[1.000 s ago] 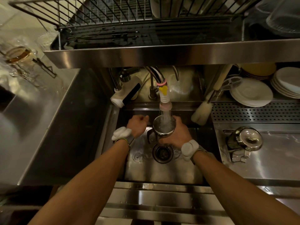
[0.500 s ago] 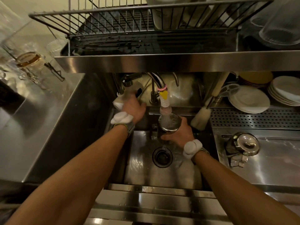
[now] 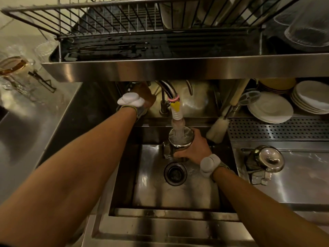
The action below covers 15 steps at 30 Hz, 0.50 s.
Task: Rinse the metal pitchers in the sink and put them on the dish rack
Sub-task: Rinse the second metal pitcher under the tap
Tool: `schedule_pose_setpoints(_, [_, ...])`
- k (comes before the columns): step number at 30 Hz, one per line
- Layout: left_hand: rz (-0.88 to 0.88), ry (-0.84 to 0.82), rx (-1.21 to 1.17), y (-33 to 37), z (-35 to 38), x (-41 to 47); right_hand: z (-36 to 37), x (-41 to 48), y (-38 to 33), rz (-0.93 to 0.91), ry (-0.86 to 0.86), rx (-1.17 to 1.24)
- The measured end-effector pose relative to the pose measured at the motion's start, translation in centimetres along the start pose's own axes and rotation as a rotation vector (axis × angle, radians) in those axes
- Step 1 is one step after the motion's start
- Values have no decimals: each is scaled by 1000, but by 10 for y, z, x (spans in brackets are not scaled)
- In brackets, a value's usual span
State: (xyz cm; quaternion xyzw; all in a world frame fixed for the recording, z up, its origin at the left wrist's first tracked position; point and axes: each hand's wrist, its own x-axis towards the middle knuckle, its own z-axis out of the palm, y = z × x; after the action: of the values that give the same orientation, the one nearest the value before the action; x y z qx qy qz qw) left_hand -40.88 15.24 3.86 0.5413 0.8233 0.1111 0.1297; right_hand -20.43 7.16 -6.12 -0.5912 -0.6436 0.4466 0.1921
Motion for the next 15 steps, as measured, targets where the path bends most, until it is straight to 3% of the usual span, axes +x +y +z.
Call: schedule_pose_setpoints(15, [90, 92, -130, -12, 14, -6, 4, -4, -2, -2, -16, 44])
